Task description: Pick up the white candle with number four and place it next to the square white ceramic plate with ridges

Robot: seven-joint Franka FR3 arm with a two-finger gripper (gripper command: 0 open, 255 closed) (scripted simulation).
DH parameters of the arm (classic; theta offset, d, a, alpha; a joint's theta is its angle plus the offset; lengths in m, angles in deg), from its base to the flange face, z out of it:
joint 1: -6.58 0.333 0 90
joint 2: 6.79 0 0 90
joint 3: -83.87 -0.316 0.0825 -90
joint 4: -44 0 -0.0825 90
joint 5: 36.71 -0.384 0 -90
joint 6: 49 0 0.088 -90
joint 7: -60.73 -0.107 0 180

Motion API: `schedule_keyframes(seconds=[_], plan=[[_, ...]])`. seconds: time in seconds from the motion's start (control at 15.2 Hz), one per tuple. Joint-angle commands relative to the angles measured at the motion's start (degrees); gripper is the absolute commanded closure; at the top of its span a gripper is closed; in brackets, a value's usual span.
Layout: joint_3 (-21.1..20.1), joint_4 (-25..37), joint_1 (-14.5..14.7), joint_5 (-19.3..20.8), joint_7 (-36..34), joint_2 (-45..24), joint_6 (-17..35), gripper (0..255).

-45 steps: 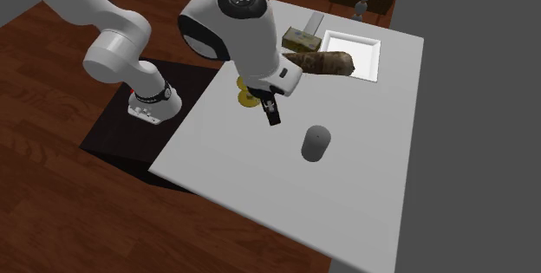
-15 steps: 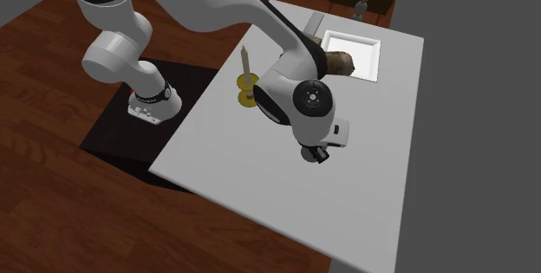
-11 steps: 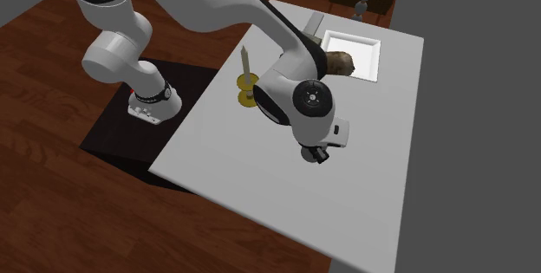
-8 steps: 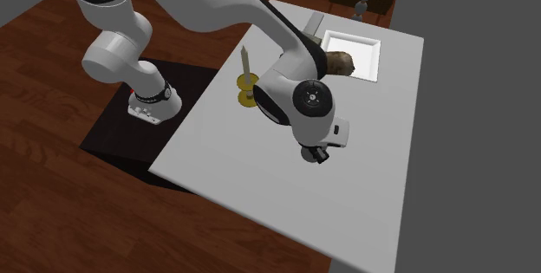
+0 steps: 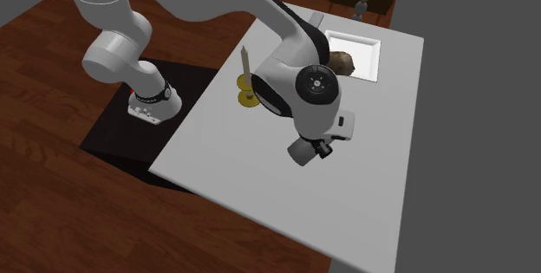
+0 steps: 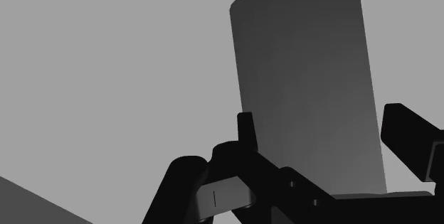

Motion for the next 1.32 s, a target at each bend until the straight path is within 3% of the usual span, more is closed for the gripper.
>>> schedule_keyframes(seconds=[0.0,1.25], plan=[[0.2,0.5,0.1,0.5,-0.5,0.8,-1.2,255],[1.2,8.8,0.3,4.1,-4.8,5.6,-13.6,255]])
